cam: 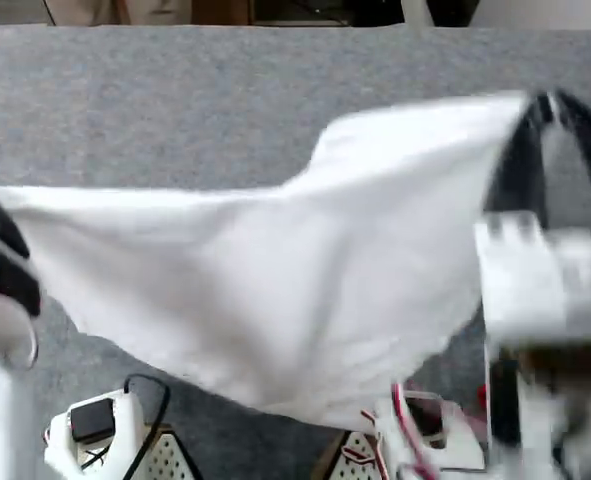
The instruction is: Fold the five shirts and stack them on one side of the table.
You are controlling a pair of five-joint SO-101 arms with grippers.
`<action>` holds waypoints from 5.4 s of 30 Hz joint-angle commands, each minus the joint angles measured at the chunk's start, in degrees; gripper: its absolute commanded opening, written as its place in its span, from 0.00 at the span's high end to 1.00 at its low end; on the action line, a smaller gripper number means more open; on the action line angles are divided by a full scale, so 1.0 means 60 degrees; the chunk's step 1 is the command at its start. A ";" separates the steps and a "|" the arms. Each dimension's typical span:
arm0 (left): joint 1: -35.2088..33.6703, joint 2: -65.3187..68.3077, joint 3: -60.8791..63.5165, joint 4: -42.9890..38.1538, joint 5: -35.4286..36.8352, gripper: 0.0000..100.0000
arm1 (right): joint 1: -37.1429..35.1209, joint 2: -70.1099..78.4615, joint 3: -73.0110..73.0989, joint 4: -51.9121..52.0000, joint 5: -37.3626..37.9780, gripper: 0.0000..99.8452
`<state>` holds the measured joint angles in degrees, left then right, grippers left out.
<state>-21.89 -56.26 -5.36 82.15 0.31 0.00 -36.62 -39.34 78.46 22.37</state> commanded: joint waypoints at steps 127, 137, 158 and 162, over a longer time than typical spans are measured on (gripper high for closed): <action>-0.0264 0.7832 0.7678 -0.4059 -0.5670 0.98 | -0.0740 -0.4637 1.6256 -0.0630 0.3033 0.99; -0.0674 0.7099 0.7458 -0.3385 -0.5846 0.98 | -0.0579 -0.2864 1.5714 -0.1363 0.3033 0.99; -0.0835 0.4300 0.7722 -0.2242 -0.5905 0.79 | -0.0637 0.2440 1.1040 -0.1465 0.2154 0.99; -0.1055 0.4330 0.7282 -0.3810 -0.5128 0.83 | -0.0901 0.3363 1.0132 -0.1465 0.2139 0.99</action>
<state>-27.43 -28.84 42.37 65.71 -34.86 -4.31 -19.30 27.30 69.58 35.91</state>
